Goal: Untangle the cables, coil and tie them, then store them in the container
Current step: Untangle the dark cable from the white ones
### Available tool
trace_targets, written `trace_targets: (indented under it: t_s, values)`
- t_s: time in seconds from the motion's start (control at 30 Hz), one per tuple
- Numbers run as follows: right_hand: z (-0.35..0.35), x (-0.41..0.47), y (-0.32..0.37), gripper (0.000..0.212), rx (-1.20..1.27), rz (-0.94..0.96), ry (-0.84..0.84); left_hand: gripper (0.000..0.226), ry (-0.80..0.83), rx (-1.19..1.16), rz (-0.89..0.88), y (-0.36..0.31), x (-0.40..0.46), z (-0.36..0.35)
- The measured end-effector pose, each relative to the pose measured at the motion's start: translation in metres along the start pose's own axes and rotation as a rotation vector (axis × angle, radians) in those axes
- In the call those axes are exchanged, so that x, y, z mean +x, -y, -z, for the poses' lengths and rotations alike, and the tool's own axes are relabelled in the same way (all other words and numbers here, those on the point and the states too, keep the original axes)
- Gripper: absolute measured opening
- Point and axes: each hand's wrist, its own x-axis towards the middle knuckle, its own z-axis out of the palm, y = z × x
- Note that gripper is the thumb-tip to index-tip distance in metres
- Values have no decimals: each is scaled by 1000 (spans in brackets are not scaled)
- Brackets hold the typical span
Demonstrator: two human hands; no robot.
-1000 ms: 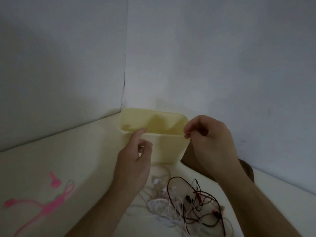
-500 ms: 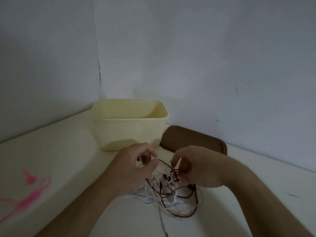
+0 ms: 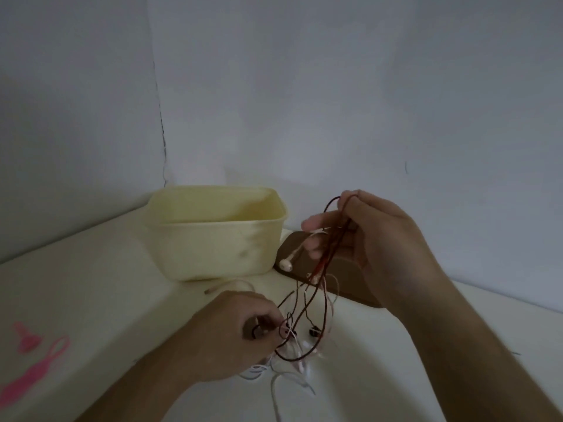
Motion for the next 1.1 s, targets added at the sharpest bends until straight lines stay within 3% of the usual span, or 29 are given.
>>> trace_targets:
  t_s: [0.27, 0.33, 0.4, 0.47, 0.57, 0.67, 0.73, 0.87, 0.93, 1.1]
  values:
    - [7, 4, 0, 14, -24, 52, -29, 14, -6, -127, 90, -5, -2, 2]
    - [7, 5, -3, 16, -47, 26, -27, 19, -81, -200, 86, -8, -4, 5]
    - [4, 4, -4, 16, -67, 3, -10, 11, -259, -209, 26, -16, -2, 9]
    - [1, 3, -6, 16, -108, -28, 15, 20, -400, -195, -58, -30, 1, 13]
    - [-5, 3, -13, 25, -94, -77, 92, 31, -412, -222, -110, -51, 16, 15]
    - [-11, 2, -18, 26, -166, -79, 121, 10, -453, -148, -137, -60, 30, 9]
    - [-12, 3, -20, 27, -204, -54, 105, 13, -486, -132, -110, -58, 36, 6]
    - [-6, 9, -22, 50, -563, 79, -65, 25, -532, -437, 83, -48, 39, 9]
    - [-3, 12, -23, 54, -587, 82, -101, 25, -519, -628, 148, -45, 40, 12]
    - [-4, 16, -28, 43, -607, 12, 19, 26, -469, -871, 196, -37, 35, 11]
